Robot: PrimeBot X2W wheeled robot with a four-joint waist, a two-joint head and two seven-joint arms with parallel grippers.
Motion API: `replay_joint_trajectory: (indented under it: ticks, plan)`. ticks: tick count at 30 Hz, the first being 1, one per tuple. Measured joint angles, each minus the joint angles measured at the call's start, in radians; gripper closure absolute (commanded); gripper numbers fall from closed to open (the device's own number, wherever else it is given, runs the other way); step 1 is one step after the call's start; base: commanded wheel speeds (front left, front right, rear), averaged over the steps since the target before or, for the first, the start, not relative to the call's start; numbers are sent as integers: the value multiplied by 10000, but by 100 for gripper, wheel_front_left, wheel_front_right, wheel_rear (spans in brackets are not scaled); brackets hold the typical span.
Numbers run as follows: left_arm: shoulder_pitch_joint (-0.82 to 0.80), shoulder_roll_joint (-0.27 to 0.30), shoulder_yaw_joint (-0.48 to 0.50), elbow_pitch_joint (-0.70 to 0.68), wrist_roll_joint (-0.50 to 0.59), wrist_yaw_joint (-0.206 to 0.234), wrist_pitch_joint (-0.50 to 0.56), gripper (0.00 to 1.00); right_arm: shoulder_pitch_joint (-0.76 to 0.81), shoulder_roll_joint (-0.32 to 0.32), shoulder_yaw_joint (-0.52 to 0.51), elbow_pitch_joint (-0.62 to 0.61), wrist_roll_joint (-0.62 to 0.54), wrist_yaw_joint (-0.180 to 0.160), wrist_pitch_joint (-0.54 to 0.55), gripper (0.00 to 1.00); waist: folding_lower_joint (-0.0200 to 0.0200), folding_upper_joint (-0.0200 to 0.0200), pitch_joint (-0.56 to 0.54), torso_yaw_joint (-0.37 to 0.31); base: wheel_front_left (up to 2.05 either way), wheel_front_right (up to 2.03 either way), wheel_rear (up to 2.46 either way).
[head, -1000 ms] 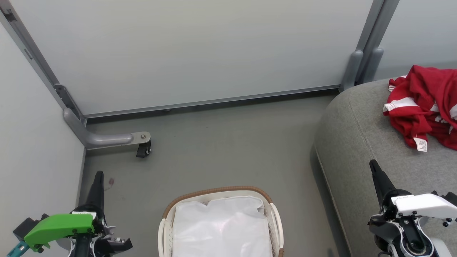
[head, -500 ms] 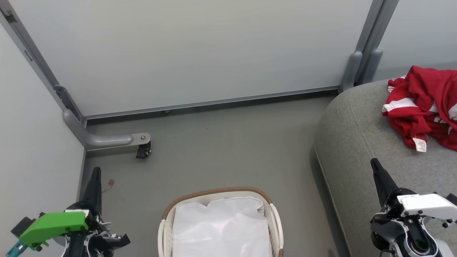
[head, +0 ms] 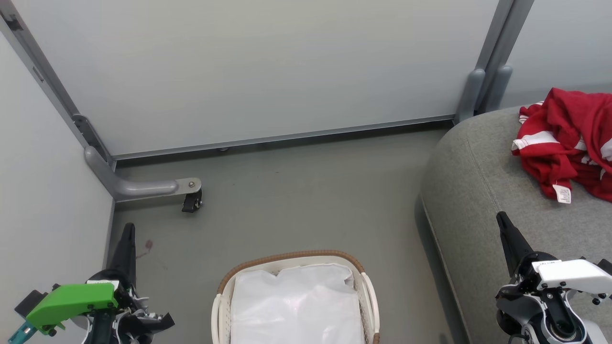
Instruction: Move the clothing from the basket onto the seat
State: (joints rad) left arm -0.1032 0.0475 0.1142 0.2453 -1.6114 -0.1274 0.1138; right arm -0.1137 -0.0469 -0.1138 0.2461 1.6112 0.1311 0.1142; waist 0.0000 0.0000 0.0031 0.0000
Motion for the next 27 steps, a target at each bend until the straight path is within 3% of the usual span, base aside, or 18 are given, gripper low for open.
replay_joint_trajectory:
  ticks: [27]
  plan:
    - [0,0,2,-2,0,0,0,100,1,0,0,-2,0,0,0,100,0,0,0,0,0,0,0]
